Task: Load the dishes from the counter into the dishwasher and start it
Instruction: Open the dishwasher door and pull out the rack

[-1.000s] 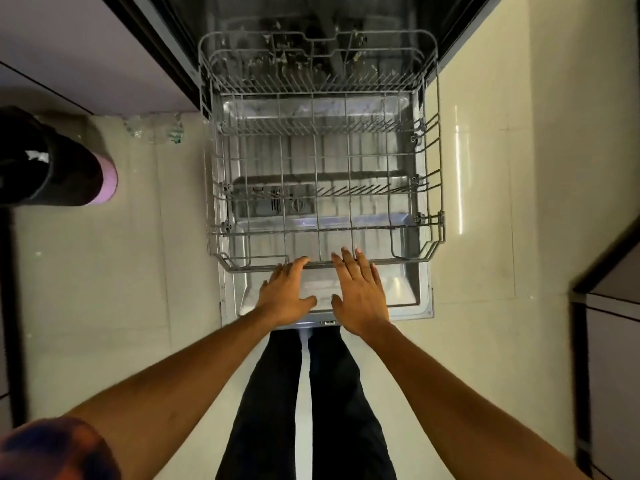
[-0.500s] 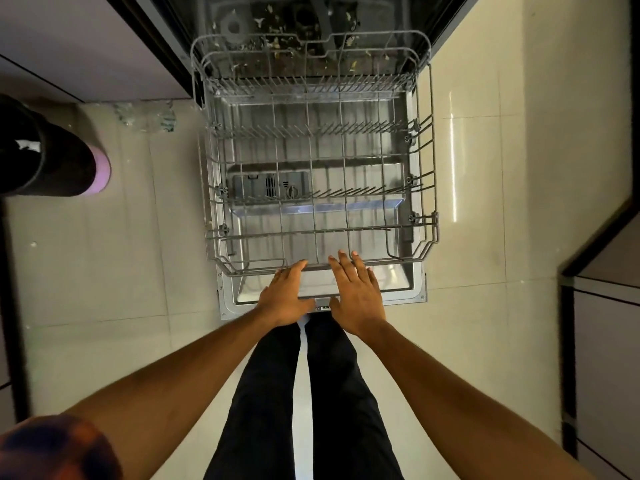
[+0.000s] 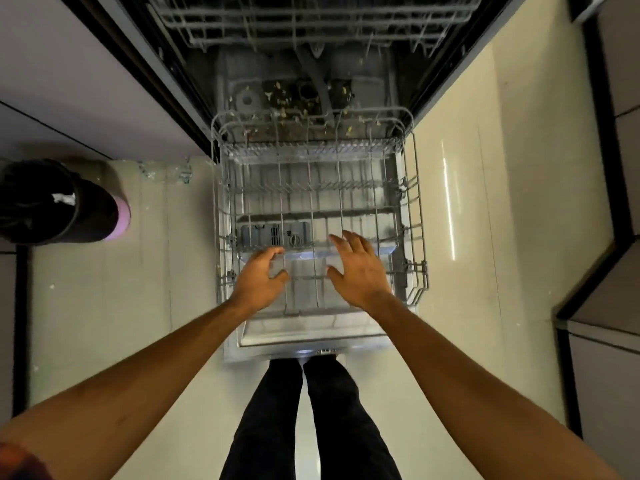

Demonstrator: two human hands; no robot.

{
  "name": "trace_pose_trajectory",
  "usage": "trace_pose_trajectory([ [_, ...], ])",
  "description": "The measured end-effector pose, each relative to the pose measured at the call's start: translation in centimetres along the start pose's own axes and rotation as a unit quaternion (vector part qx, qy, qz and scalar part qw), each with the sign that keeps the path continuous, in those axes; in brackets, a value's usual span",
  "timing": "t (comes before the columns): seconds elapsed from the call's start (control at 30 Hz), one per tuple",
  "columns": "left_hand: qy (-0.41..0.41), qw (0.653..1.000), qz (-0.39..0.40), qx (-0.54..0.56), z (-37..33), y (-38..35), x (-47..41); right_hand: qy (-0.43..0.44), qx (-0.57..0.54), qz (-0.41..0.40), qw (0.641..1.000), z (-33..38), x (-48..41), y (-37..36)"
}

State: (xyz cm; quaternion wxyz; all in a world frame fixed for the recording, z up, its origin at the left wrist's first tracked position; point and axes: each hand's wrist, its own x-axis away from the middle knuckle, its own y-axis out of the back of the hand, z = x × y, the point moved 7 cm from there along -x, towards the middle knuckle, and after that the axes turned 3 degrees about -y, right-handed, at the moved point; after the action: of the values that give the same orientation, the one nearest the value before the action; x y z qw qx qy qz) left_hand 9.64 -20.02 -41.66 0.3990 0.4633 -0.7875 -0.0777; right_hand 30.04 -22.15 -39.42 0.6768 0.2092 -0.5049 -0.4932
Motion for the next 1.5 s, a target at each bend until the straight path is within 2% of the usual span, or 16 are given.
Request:
trace_pose_trajectory([
  [0.17, -0.101, 0.99, -0.101, -0.003, -9.1, 9.0, -5.0, 0.043, 0.018, -0.129, 0.991, 2.9, -6.7, 12.1],
  [0.33, -0.222, 0.942, -0.211, -0.137, -19.3, 17.5, -9.5, 0.1, 0.02, -0.28, 0.955, 6.5, -11.9, 23.6],
  [0.43, -0.255, 0.903, -0.259, -0.228, -23.2, 21.0, -12.1, 0.119, 0.063, -0.295, 0.946, 8.1, -15.5, 27.7],
  [0.5, -0.246, 0.889, -0.251, -0.293, -24.2, 22.1, -14.5, 0.106, 0.085, -0.273, 0.952, 8.4, -18.1, 29.0],
  [0.6, -0.161, 0.895, -0.191, -0.37, -22.9, 22.6, -18.0, 0.062, 0.139, -0.193, 0.969, 7.6, -21.5, 28.2],
  [0.7, -0.136, 0.88, -0.182, -0.416, -21.9, 22.0, -19.0, 0.04, 0.195, -0.182, 0.963, 6.8, -22.3, 26.8],
  [0.8, -0.143, 0.879, -0.209, -0.404, -21.8, 21.9, -18.6, 0.043, 0.195, -0.191, 0.961, 7.0, -22.0, 26.3],
  [1.13, -0.138, 0.892, -0.231, -0.364, -20.5, 19.0, -14.4, 0.053, 0.148, -0.205, 0.966, 6.1, -17.1, 24.3],
  [1.37, -0.094, 0.912, -0.198, -0.348, -18.2, 16.0, -9.0, 0.007, 0.133, -0.182, 0.974, 5.7, -11.4, 20.9],
  [1.5, -0.092, 0.919, -0.193, -0.33, -16.6, 14.1, -4.9, 0.018, 0.12, -0.193, 0.974, 5.2, -6.9, 18.4],
])
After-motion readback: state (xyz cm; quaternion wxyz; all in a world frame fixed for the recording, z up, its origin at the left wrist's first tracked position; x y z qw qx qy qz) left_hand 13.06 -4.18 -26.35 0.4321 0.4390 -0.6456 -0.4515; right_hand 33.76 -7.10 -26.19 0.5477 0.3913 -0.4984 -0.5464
